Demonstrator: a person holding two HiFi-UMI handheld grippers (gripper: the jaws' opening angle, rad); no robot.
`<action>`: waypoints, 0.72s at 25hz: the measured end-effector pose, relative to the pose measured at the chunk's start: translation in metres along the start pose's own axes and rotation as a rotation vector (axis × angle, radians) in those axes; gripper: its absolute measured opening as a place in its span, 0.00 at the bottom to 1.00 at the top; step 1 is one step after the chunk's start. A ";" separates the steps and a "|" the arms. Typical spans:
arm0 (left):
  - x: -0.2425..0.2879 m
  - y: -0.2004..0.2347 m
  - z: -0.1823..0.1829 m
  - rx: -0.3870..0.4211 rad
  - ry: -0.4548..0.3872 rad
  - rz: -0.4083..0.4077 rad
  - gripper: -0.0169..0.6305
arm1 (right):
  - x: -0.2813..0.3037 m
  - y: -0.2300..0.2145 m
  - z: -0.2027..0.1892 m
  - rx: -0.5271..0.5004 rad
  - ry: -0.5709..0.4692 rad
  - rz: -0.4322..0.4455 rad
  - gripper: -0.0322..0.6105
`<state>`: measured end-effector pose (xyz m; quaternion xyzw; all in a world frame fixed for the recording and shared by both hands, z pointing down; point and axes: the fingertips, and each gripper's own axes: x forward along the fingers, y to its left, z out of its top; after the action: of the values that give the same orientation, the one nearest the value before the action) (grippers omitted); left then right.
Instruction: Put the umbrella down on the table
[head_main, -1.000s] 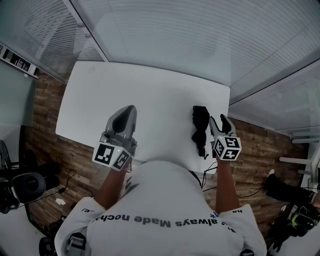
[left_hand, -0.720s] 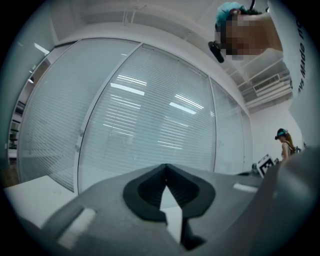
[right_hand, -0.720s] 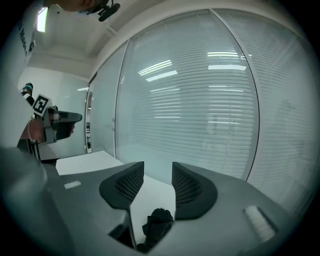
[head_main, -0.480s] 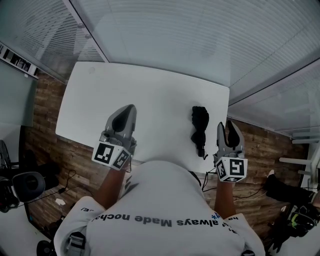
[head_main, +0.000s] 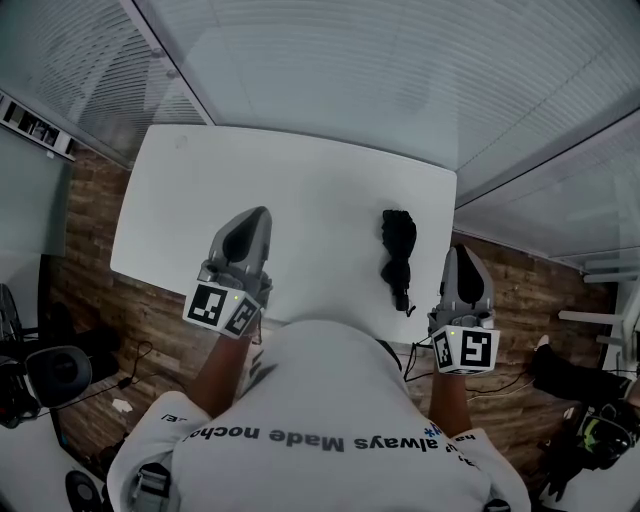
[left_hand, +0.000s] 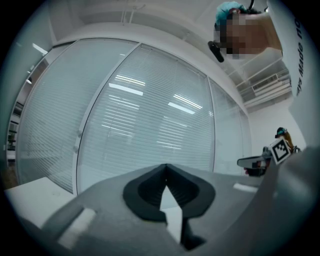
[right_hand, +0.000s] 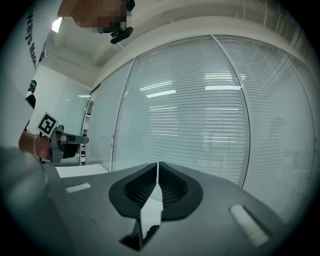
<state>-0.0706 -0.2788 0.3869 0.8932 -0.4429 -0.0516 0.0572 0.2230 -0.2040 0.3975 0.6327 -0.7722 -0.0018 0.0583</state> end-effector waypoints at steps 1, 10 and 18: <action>0.000 0.000 0.000 0.000 0.001 0.001 0.03 | 0.001 0.000 0.001 0.000 0.001 0.000 0.07; -0.002 0.003 0.000 -0.001 0.000 0.009 0.03 | 0.003 0.002 -0.002 0.013 0.012 0.001 0.06; -0.002 0.009 -0.002 -0.002 0.002 0.014 0.03 | 0.008 0.005 -0.003 0.012 0.014 0.001 0.06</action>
<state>-0.0788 -0.2823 0.3905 0.8901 -0.4491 -0.0509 0.0590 0.2170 -0.2107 0.4014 0.6325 -0.7722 0.0075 0.0599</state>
